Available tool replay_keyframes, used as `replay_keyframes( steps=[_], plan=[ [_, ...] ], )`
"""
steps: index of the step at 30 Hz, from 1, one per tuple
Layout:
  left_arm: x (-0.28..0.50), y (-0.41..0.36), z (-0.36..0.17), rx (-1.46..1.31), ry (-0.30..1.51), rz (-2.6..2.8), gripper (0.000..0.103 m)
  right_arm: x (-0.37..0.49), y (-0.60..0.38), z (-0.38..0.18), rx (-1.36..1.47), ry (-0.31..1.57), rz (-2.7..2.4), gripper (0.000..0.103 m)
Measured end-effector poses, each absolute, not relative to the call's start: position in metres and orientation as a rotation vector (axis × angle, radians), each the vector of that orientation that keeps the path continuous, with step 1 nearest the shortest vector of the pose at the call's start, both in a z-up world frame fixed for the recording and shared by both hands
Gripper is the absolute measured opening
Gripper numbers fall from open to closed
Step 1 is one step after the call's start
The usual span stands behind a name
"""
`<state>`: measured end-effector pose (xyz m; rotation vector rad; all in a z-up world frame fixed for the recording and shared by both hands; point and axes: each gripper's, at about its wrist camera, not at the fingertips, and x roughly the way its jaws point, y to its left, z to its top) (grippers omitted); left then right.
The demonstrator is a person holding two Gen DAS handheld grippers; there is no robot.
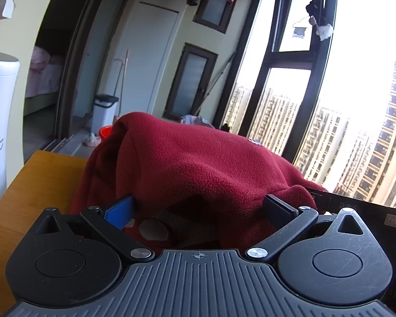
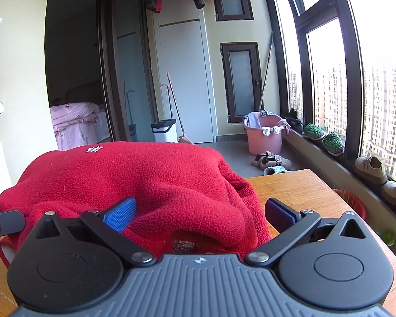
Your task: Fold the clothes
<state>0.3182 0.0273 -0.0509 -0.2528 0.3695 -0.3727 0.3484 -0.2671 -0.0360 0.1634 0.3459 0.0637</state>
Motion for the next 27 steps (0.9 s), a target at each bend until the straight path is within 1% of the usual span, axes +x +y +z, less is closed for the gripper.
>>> replay_keyframes(
  steps=[2, 4, 6, 7, 8, 11, 13, 15, 17, 21, 25, 27],
  plan=[
    [0.322, 0.038, -0.052, -0.295, 0.426, -0.429, 0.103, 0.336, -0.275, -0.038, 0.214, 0.346, 0.073, 0.103],
    [0.329, 0.056, -0.056, -0.414, 0.486, -0.487, 0.103, 0.321, -0.281, -0.040, 0.250, 0.354, 0.094, 0.103],
    [0.338, 0.076, -0.065, -0.569, 0.538, -0.511, 0.103, 0.305, -0.277, -0.041, 0.243, 0.374, 0.147, 0.093],
    [0.343, 0.084, -0.070, -0.638, 0.562, -0.502, 0.103, 0.299, -0.273, -0.041, 0.232, 0.387, 0.175, 0.083],
    [0.347, 0.090, -0.075, -0.683, 0.575, -0.498, 0.103, 0.295, -0.266, -0.040, 0.213, 0.409, 0.215, 0.076],
    [0.351, 0.095, -0.081, -0.700, 0.590, -0.494, 0.103, 0.294, -0.239, -0.037, 0.147, 0.478, 0.329, 0.076],
    [0.350, 0.093, -0.083, -0.673, 0.597, -0.490, 0.103, 0.299, -0.222, -0.034, 0.112, 0.478, 0.354, 0.079],
    [0.348, 0.091, -0.083, -0.635, 0.597, -0.486, 0.103, 0.309, -0.209, -0.031, 0.087, 0.469, 0.358, 0.079],
    [0.347, 0.088, -0.083, -0.600, 0.597, -0.480, 0.103, 0.321, -0.209, -0.026, 0.093, 0.455, 0.325, 0.075],
    [0.343, 0.083, -0.081, -0.537, 0.592, -0.467, 0.103, 0.333, -0.217, -0.023, 0.144, 0.451, 0.279, 0.075],
    [0.342, 0.080, -0.079, -0.516, 0.590, -0.459, 0.103, 0.326, -0.215, -0.033, 0.090, 0.492, 0.295, 0.075],
    [0.339, 0.080, -0.075, -0.500, 0.582, -0.442, 0.103, 0.317, -0.225, -0.036, 0.117, 0.505, 0.318, 0.078]
  ],
)
